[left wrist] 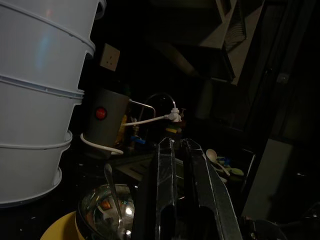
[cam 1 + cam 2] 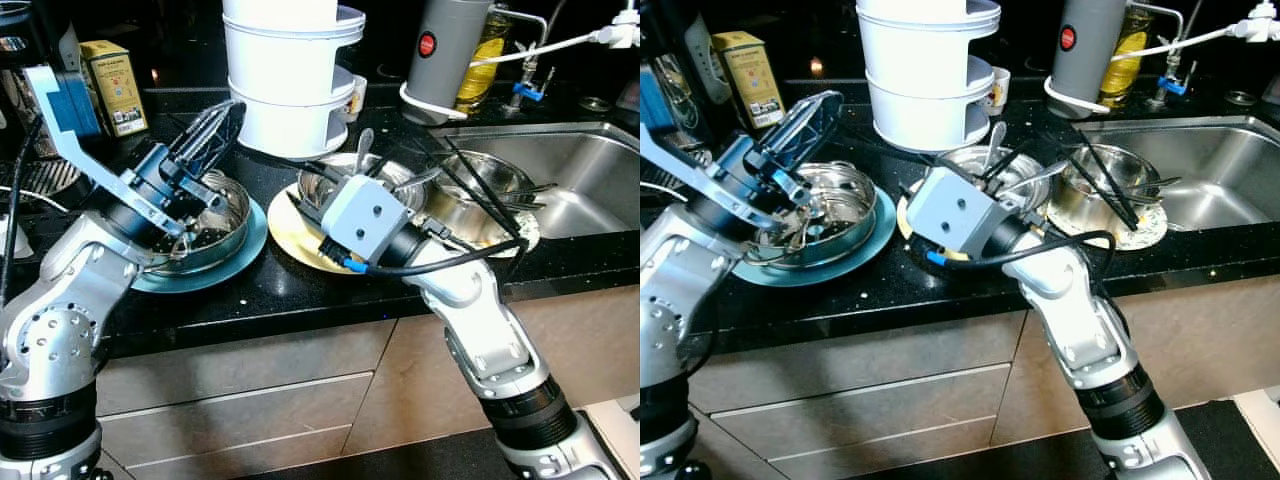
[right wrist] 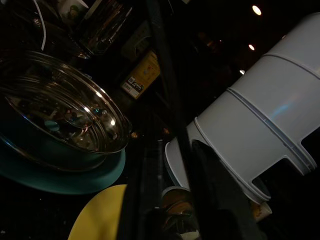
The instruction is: Kitchen organization
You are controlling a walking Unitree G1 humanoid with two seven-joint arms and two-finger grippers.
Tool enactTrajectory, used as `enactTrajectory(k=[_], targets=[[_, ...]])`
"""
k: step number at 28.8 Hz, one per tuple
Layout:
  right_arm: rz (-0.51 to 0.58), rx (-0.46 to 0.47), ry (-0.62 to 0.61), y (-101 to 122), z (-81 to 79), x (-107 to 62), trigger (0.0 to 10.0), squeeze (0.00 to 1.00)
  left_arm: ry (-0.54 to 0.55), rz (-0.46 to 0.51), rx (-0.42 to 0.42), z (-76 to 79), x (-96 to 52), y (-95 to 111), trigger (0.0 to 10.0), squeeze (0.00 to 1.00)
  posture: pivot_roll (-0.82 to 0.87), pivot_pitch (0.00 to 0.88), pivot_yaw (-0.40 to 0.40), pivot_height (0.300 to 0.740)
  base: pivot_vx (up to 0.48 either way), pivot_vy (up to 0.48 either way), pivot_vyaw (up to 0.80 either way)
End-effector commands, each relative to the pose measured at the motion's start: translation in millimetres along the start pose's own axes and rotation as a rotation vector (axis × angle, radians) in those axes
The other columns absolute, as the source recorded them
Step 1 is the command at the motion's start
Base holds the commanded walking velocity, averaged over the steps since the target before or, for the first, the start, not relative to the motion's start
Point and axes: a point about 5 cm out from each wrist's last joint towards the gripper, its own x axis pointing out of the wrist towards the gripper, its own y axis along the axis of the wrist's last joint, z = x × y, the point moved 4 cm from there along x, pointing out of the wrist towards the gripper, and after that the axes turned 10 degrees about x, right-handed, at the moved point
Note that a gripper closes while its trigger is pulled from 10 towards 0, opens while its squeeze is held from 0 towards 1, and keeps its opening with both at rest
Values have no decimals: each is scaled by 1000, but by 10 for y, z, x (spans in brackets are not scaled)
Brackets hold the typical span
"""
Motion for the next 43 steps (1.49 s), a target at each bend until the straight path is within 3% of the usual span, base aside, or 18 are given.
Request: enactTrajectory(k=[1, 13, 24, 26, 27, 28, 29, 37, 38, 39, 40, 43], targets=[[-1, 22, -6, -13, 10, -4, 0, 0, -32, -11, 7, 62, -11, -5, 0, 0, -55, 134, -35, 740, 0, 0, 0], [23, 48, -24, 40, 42, 11, 0, 0, -33, -47, 35, 48, -34, -58, 0, 0, -53, 136, -33, 740, 0, 0, 0], [35, 40, -38, 74, 96, 9, 0, 0, -7, -1, 11, -7, -22, 6, 0, 0, -54, 136, -31, 740, 0, 0, 0], [33, 32, -42, 76, 106, 9, 588, 0, -5, 15, -6, -13, -20, 29, 0, 0, -54, 136, -31, 740, 0, 0, 0], [32, 26, -46, 77, 114, 9, 2627, 0, -4, 24, -18, -14, -20, 42, 0, 0, -54, 136, -31, 740, 0, 0, 0], [32, 22, -48, 78, 118, 9, 2627, 0, -5, 31, -25, -13, -20, 49, 0, 0, -54, 136, -31, 740, 0, 0, 0], [31, 19, -50, 78, 122, 9, 10000, 0, -7, 38, -36, -9, -19, 59, 0, 0, -54, 136, -31, 740, 0, 0, 0], [27, 5, -46, 79, 119, 15, 10000, 0, -18, 68, -82, 15, -18, 92, 0, 0, -54, 132, -30, 740, 0, 0, 0], [36, 25, -48, 89, 120, 16, 10000, 592, -19, 70, -86, 20, -15, 98, 0, 0, -54, 132, -30, 740, 0, 0, 0], [36, 25, -48, 89, 120, 16, 10000, 592, -19, 70, -86, 20, -15, 98, 0, 0, -54, 132, -30, 740, 0, 0, 0], [41, 36, -49, 95, 121, 16, 10000, 1000, -20, 70, -87, 22, -13, 100, 0, 0, -54, 132, -30, 740, 0, 0, 0], [40, 33, -51, 97, 123, 15, 10000, 1000, -21, 70, -88, 28, -11, 103, 0, 0, -53, 126, -29, 740, 0, 0, 0]])
